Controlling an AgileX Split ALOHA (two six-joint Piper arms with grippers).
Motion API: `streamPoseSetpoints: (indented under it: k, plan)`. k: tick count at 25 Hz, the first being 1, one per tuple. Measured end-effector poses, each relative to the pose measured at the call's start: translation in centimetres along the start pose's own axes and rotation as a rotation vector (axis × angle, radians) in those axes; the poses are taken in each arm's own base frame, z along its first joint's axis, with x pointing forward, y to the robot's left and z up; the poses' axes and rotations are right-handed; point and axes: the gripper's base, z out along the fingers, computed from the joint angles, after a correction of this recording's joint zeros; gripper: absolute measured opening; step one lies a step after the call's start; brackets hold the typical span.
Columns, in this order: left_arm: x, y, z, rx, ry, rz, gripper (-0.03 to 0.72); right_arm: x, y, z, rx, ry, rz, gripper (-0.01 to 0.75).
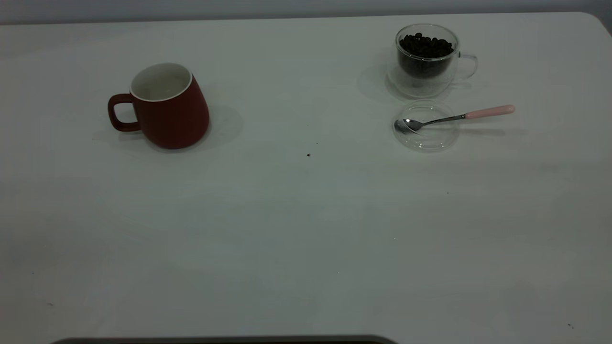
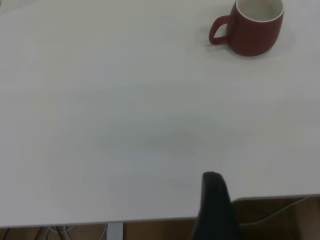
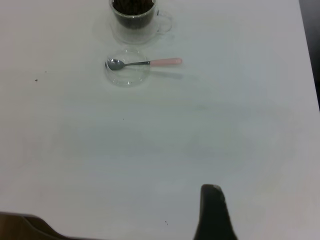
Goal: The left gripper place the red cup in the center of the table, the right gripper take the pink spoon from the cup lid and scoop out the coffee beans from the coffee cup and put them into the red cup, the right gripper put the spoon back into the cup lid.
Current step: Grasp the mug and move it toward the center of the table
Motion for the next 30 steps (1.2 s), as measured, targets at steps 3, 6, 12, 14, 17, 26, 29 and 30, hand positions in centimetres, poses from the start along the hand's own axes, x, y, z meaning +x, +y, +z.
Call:
streamPoseSetpoints:
  k: [3,6,12,14,17,26,29,30]
  plan:
    - [0.0,0.0,0.0,0.0,0.0,0.0,0.586,0.0,0.0,0.0,0.0,0.0,0.0,0.563]
    - [0.0,0.0,0.0,0.0,0.0,0.0,0.586,0.0,0.0,0.0,0.0,0.0,0.0,0.563]
    - [0.0,0.0,0.0,0.004,0.0,-0.001,0.586,0.0,0.0,0.0,0.0,0.0,0.0,0.563]
    - [0.0,0.0,0.0,0.003,0.0,-0.008,0.586,0.0,0.0,0.0,0.0,0.0,0.0,0.563]
    - [-0.1,0.0,0.0,0.003,-0.005,-0.05,0.586,0.0,0.0,0.0,0.0,0.0,0.0,0.563]
    - [-5.1,0.1,3.3,-0.02,0.085,-0.12,0.586,0.0,0.0,0.0,0.0,0.0,0.0,0.563]
    - [-7.1,-0.1,6.1,-0.018,0.139,-0.112,0.586,0.0,0.0,0.0,0.0,0.0,0.0,0.563]
    - [-7.9,-0.1,7.2,-0.017,0.159,-0.108,0.586,0.0,0.0,0.0,0.0,0.0,0.0,0.563]
